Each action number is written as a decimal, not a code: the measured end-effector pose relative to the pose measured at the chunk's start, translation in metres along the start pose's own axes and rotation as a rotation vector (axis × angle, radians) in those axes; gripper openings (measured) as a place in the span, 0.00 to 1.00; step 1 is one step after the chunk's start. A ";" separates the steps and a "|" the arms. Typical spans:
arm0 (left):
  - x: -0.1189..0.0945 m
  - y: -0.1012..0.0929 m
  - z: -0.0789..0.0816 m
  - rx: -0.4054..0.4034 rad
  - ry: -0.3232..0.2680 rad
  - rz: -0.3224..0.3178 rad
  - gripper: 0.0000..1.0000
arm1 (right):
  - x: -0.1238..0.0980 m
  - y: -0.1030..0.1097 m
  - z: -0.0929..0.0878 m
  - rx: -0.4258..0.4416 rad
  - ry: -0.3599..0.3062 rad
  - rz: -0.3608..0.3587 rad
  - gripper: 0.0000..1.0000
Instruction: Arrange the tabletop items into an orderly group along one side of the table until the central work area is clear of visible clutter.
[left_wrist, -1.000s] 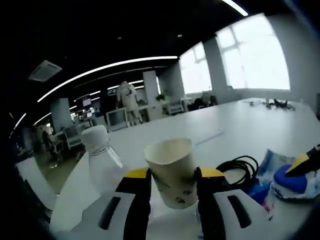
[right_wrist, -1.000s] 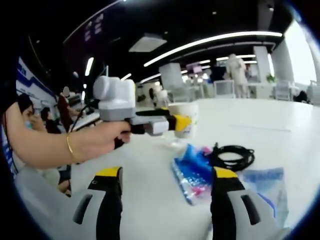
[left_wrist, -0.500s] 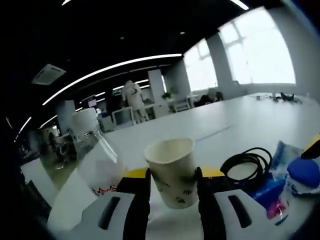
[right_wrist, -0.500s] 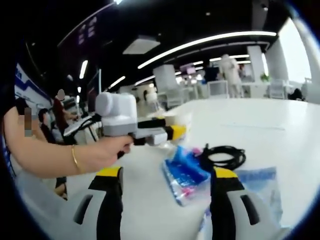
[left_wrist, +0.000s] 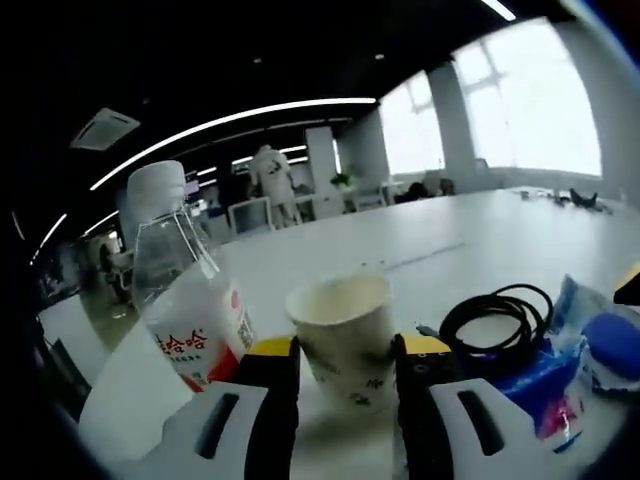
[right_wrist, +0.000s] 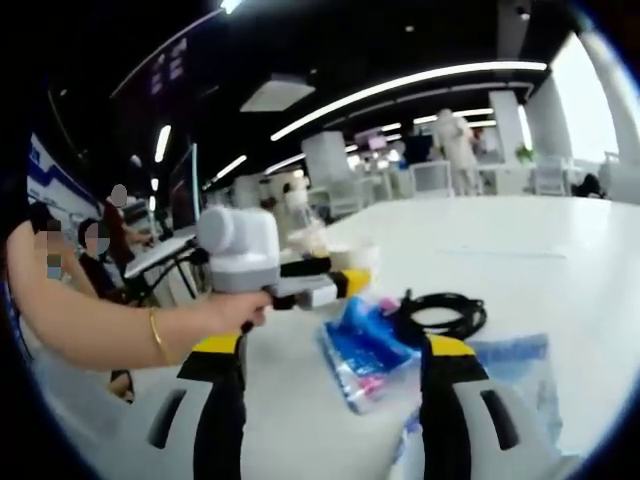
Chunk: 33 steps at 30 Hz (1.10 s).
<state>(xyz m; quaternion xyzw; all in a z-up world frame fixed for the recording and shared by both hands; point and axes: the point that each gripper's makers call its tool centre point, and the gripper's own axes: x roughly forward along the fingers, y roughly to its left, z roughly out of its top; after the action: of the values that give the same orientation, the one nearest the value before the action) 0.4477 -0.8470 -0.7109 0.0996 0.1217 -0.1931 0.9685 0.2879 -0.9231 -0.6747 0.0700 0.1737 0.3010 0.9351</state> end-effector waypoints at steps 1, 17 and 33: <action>-0.001 0.000 -0.001 0.003 0.000 0.001 0.36 | 0.000 0.000 0.000 0.000 0.000 0.001 0.68; -0.007 -0.006 -0.005 -0.067 0.020 -0.021 0.40 | 0.000 -0.003 -0.002 -0.028 0.011 -0.020 0.68; -0.026 -0.007 -0.008 -0.165 0.073 -0.053 0.59 | -0.008 -0.016 0.011 -0.013 -0.028 -0.058 0.70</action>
<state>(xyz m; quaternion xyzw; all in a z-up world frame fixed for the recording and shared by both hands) 0.4203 -0.8430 -0.7122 0.0230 0.1750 -0.2043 0.9629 0.2944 -0.9408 -0.6656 0.0629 0.1604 0.2740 0.9462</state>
